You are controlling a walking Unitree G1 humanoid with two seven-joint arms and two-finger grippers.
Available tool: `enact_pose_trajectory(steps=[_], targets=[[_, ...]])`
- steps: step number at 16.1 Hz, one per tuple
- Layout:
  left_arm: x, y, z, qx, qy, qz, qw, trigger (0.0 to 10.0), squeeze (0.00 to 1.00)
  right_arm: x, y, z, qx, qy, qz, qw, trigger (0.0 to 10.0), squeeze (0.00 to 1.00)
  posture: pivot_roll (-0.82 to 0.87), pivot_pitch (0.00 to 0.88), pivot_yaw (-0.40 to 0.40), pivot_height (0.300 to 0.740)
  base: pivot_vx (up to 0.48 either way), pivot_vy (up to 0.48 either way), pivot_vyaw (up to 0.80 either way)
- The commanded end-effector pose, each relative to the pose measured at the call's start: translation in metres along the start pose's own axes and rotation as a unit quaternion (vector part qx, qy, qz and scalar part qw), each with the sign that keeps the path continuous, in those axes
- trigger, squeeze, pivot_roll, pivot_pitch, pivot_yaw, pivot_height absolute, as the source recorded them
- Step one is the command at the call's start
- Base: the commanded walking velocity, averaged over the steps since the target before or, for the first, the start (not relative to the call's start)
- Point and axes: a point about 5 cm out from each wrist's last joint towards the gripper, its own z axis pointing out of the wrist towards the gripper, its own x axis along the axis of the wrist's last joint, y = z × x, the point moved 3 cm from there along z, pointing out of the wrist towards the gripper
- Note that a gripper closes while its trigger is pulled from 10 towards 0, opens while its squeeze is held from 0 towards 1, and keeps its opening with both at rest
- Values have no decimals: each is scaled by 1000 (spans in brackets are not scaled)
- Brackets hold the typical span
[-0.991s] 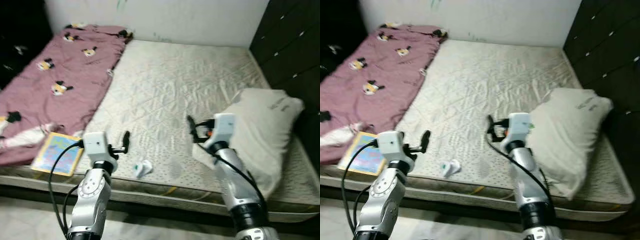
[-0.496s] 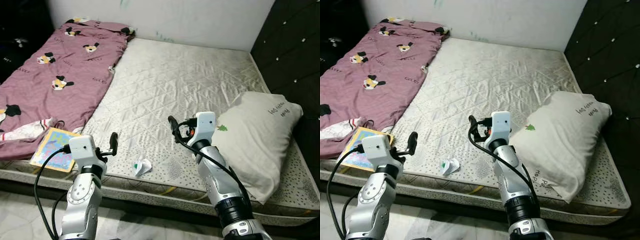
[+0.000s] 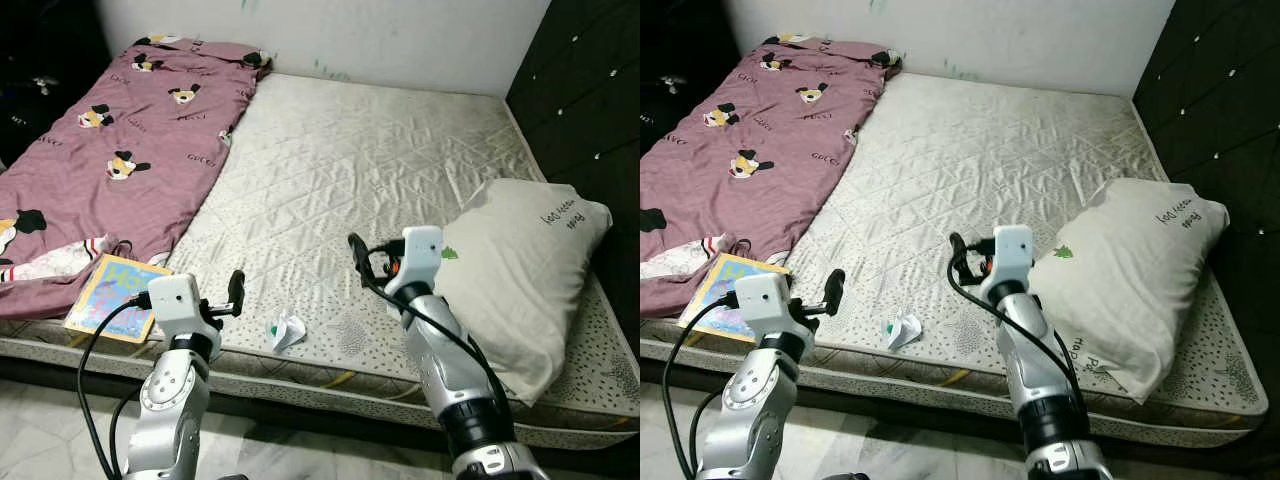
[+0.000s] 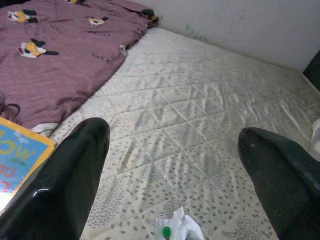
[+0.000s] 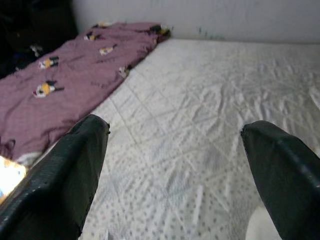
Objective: Clean up the room
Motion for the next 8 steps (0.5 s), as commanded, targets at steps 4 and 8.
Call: enact_pose_trajectory(steps=[4,8], targets=[[0,3,2,0,-5,-4,1000,10000,0,3,1,0,0,9,-6,1000,10000,0,101,91,-31,740,0,0,0],[-1,2,2,-5,-7,-3,1000,10000,0,3,-1,0,0,10,-4,1000,10000,0,106,84,-33,740,0,0,0]])
